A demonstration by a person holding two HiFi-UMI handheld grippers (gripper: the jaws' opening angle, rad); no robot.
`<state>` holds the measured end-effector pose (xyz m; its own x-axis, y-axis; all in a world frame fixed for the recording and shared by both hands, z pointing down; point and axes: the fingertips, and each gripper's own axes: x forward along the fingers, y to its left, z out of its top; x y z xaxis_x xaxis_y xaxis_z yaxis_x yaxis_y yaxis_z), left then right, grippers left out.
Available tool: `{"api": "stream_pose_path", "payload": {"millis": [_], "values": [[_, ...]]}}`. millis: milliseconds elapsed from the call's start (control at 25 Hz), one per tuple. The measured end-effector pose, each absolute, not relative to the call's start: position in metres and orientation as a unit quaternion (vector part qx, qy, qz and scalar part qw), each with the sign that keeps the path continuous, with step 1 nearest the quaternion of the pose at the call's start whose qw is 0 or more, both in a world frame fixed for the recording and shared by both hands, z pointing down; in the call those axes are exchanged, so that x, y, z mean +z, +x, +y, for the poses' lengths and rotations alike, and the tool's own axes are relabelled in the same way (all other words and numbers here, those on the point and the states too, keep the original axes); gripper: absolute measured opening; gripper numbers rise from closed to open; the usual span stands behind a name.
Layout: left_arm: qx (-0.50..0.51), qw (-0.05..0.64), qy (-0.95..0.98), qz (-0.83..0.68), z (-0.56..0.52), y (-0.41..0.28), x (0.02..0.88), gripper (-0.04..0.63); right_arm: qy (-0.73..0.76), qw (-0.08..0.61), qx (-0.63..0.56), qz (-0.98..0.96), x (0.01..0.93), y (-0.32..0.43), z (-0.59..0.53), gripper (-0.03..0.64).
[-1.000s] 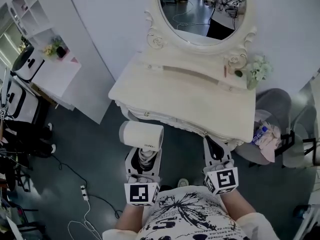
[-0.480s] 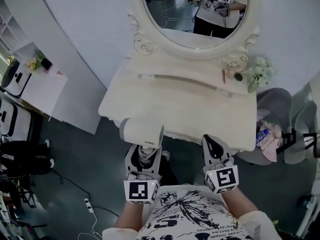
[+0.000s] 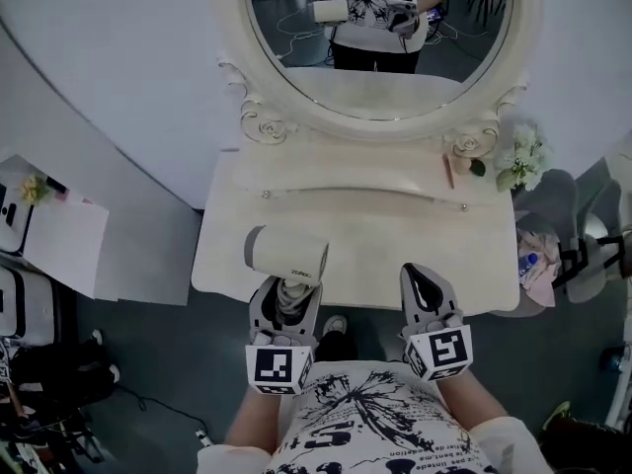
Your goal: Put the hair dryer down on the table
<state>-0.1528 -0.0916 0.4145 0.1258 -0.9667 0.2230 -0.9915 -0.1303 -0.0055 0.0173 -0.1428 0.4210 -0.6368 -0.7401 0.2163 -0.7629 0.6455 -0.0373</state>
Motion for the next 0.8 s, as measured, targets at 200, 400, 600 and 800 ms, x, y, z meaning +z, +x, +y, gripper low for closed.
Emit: {"api": "stream_pose_path", "payload": {"millis": [200,400,600,800], "values": [[0.125,0.109,0.782,-0.601,-0.134,-0.171,0.449,0.252,0.452,0.098,0.085,-0.883,0.437,-0.006,-0.172,0.020],[0.185,0.128,0.804,-0.551,-0.164,-0.181,0.500,0.252,0.475,0.113,0.105,-0.867,0.459,-0.021,-0.196,0.018],[0.210,0.165,0.811,-0.520,-0.185,-0.188,0.546,0.252,0.492,0.142,0.122,-0.850,0.488,-0.024,-0.209,0.020],[0.251,0.186,0.812,-0.492,-0.198,-0.189,0.587,0.252,0.493,0.160,0.127,-0.846,0.509,-0.031,-0.216,0.019]]}}
